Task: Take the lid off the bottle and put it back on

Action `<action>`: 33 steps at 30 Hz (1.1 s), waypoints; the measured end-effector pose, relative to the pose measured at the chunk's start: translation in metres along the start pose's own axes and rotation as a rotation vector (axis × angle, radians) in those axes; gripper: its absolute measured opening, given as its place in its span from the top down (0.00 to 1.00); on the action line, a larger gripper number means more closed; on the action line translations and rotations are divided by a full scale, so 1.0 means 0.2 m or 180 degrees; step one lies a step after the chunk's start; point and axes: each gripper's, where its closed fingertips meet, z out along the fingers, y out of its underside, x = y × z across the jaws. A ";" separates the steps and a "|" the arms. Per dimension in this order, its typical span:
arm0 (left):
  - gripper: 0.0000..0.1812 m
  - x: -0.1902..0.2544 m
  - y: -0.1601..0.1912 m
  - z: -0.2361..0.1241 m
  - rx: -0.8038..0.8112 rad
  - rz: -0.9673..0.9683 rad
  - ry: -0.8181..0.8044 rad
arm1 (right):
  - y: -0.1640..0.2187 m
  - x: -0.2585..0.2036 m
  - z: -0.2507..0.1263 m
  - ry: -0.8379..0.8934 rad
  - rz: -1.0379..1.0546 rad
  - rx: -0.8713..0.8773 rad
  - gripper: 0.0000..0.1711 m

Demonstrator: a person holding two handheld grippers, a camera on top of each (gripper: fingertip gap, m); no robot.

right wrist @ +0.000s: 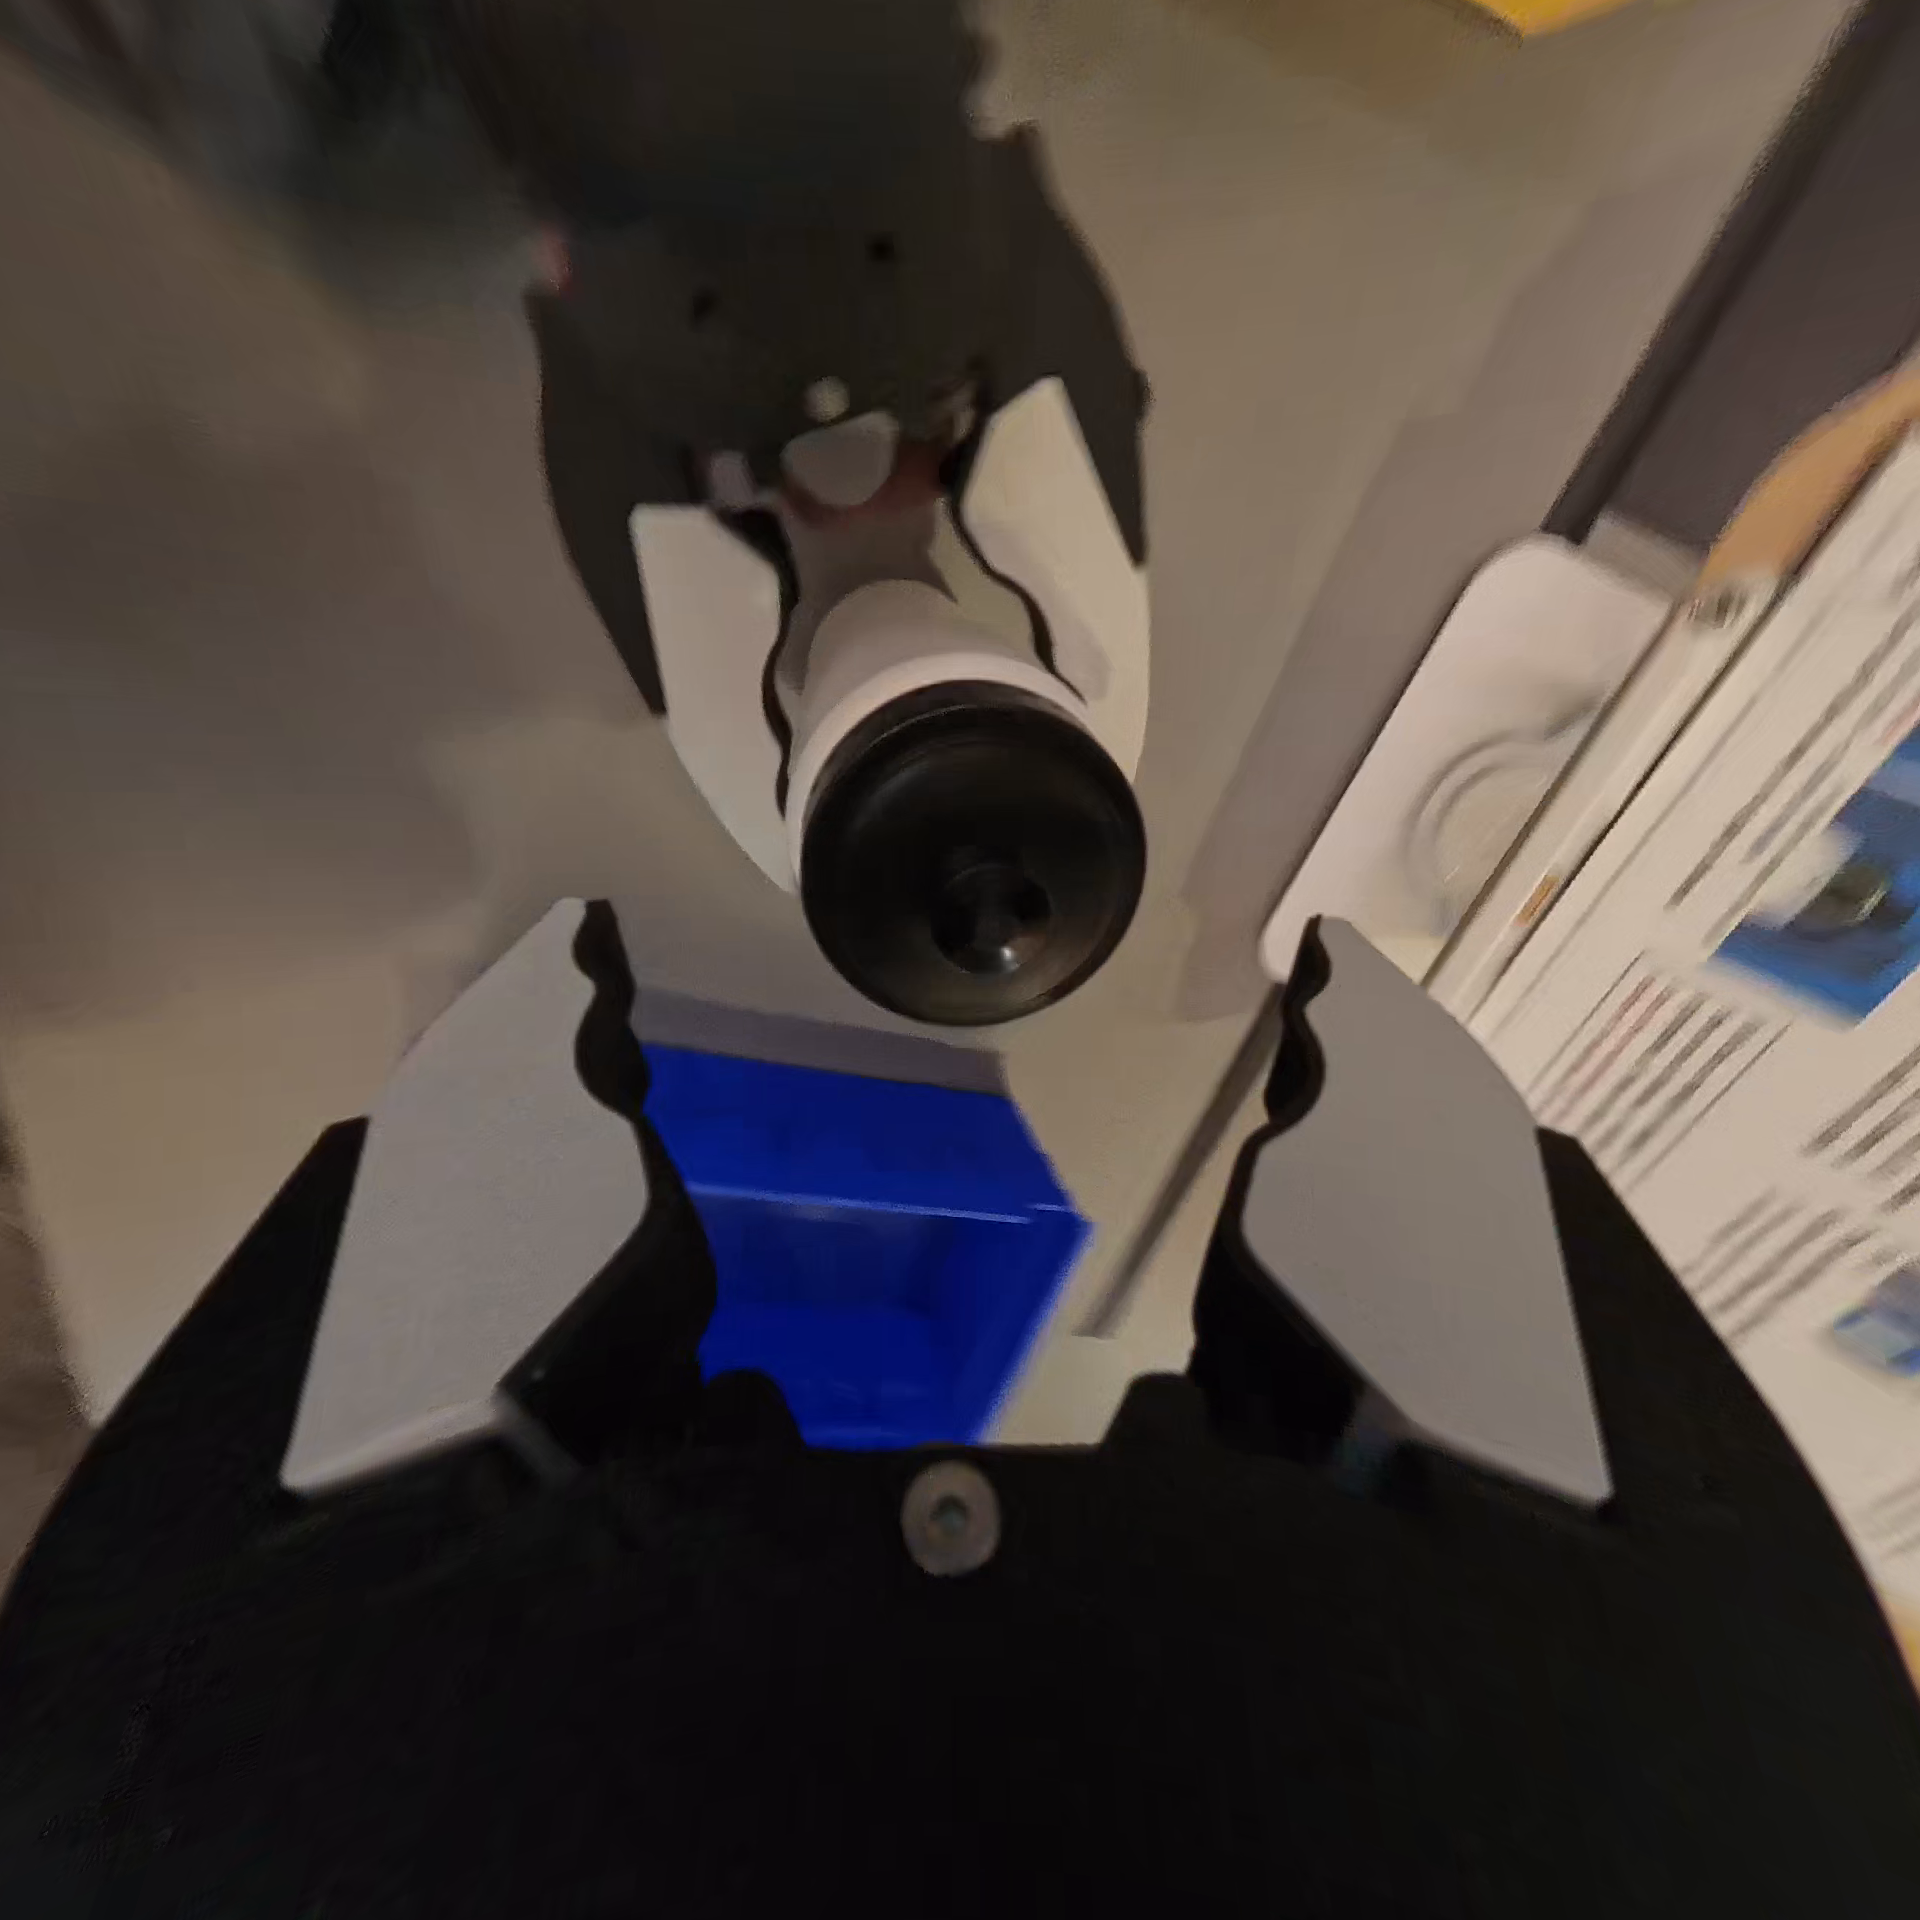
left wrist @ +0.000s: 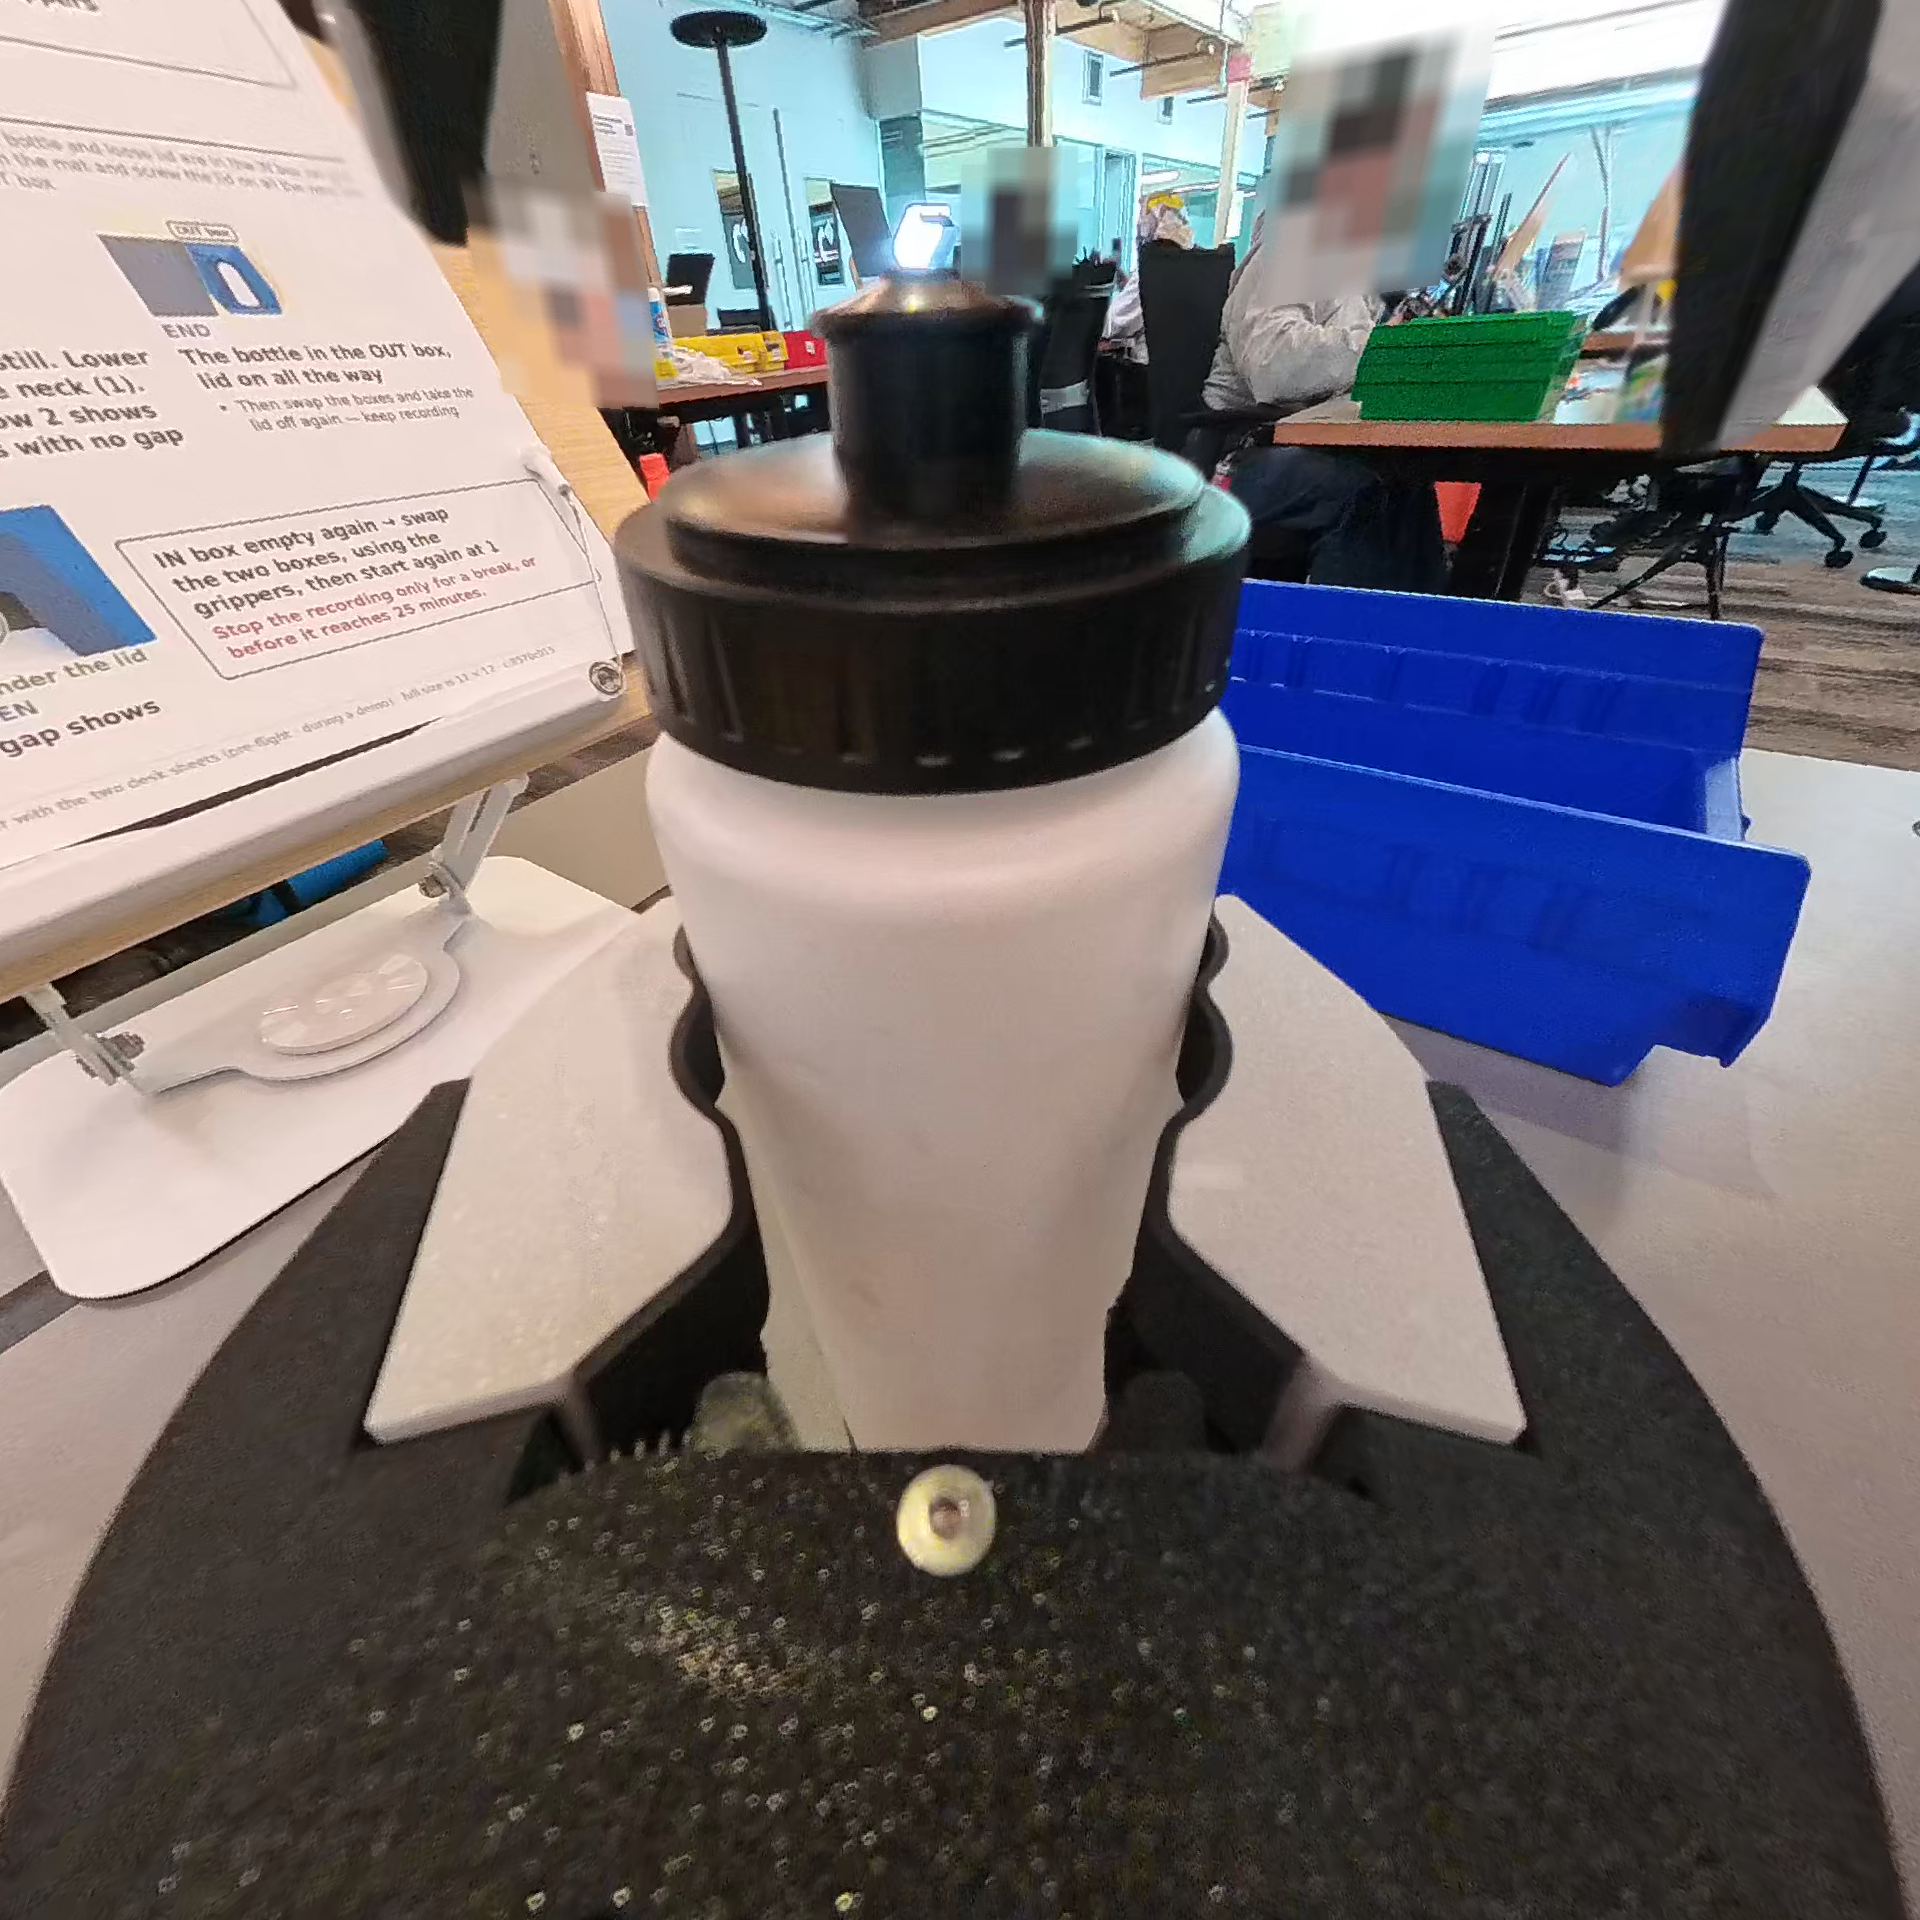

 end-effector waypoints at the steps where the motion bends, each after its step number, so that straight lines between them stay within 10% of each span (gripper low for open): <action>1: 0.52 0.00 0.00 0.00 -0.0005 0.0006 -0.0009 | -0.01 0.01 0.00 0.0040 0.0431 0.0066 0.30; 5: 0.52 0.00 0.00 0.00 0.0012 -0.0004 -0.0038 | -0.07 0.01 0.01 -0.0006 0.2006 0.0662 0.22; 13: 0.52 -0.02 0.00 0.01 0.0056 -0.0088 -0.0038 | 0.03 0.03 0.09 0.0204 0.3516 0.0600 0.44; 24: 0.52 -0.02 0.00 0.00 0.0023 -0.0094 -0.0065 | 0.02 -0.01 0.13 -0.0073 0.3087 0.0165 0.57; 33: 0.52 -0.03 0.00 -0.01 0.0029 -0.0098 0.0001 | 0.02 0.02 0.13 -0.0384 0.1344 -0.0093 0.57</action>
